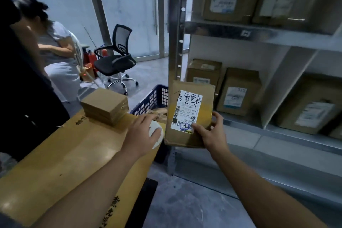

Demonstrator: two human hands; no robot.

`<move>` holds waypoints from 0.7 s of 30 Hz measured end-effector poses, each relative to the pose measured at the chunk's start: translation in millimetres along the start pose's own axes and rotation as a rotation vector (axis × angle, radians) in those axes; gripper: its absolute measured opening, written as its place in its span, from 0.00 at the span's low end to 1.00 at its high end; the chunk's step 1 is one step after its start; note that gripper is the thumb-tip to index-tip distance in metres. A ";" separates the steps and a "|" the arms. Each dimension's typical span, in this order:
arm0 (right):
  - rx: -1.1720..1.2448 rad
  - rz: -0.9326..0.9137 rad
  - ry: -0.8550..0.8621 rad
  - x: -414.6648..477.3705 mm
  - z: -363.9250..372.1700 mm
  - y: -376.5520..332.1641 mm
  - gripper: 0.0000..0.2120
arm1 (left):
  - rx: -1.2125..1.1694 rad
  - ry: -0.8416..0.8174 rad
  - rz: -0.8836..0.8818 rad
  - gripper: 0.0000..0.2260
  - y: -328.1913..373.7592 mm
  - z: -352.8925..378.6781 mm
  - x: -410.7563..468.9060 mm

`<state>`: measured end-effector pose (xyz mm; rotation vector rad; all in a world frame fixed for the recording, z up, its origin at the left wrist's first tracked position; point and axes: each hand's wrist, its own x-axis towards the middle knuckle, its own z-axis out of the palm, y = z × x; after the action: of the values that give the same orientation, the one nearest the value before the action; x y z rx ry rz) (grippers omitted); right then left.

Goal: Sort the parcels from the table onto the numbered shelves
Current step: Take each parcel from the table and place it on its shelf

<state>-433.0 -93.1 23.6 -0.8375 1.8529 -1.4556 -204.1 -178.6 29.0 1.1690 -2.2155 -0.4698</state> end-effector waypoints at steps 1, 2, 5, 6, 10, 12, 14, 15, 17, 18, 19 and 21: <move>-0.004 0.005 0.020 -0.8 -17.3 0.2 0.41 | 0.049 -0.050 0.009 0.25 10.4 7.2 5.2; -0.005 0.005 0.041 -1.2 -33.8 -0.2 0.41 | 0.110 -0.107 0.020 0.25 21.3 14.0 10.2; -0.002 -0.008 0.101 -3.1 -80.3 0.0 0.41 | 0.323 -0.225 0.100 0.23 56.9 32.9 23.9; -0.008 -0.020 0.123 -3.8 -94.8 0.9 0.41 | 0.377 -0.244 0.125 0.21 71.4 37.8 28.0; -0.019 -0.062 0.191 -9.6 -150.4 3.1 0.41 | 0.480 -0.284 0.179 0.18 130.4 58.7 40.5; -0.019 -0.066 0.226 -15.3 -178.1 4.0 0.41 | 0.489 -0.313 0.189 0.19 155.7 71.0 43.2; -0.016 -0.066 0.261 -22.4 -205.4 6.0 0.40 | 0.486 -0.327 0.200 0.19 180.2 84.3 44.2; -0.011 -0.070 0.276 -25.9 -218.5 7.5 0.39 | 0.480 -0.325 0.211 0.19 193.2 90.1 45.0; 0.006 -0.092 0.304 -33.2 -243.8 9.2 0.37 | 0.452 -0.307 0.217 0.19 220.0 101.2 46.2; 0.014 -0.103 0.316 -36.7 -255.8 10.1 0.36 | 0.428 -0.295 0.216 0.20 233.1 106.0 47.0; 0.016 -0.110 0.327 -39.8 -267.3 11.5 0.35 | 0.406 -0.283 0.216 0.20 245.1 110.6 48.2; 0.002 -0.132 0.354 -48.1 -291.9 12.8 0.37 | 0.369 -0.253 0.228 0.21 269.5 121.4 50.4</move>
<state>-637.2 115.9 71.3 -0.7493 2.0830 -1.7811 -473.0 -67.0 100.7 1.0602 -2.7009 -0.1203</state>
